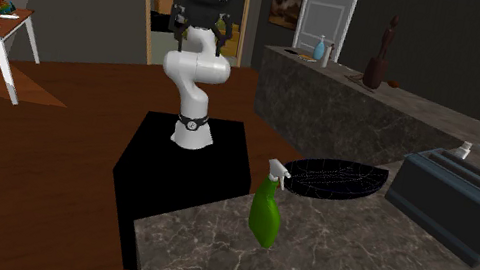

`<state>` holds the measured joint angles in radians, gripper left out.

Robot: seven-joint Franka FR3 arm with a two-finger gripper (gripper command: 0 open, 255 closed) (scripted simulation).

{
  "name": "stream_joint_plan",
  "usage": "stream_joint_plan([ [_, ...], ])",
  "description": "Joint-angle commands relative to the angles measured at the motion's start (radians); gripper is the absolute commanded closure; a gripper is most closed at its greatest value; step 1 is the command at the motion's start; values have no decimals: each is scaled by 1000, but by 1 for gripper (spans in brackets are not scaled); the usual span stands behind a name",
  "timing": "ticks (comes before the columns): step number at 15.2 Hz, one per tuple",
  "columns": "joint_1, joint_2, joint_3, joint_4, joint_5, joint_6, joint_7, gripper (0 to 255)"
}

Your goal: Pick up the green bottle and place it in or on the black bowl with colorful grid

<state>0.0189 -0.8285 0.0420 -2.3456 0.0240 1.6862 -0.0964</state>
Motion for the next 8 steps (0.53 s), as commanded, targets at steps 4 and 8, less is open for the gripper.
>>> stream_joint_plan([
  [4, 14, 78, 37, -1, 26, 68, 34, 0],
  [8, 30, 195, 85, 13, 53, 154, 78, 0],
])
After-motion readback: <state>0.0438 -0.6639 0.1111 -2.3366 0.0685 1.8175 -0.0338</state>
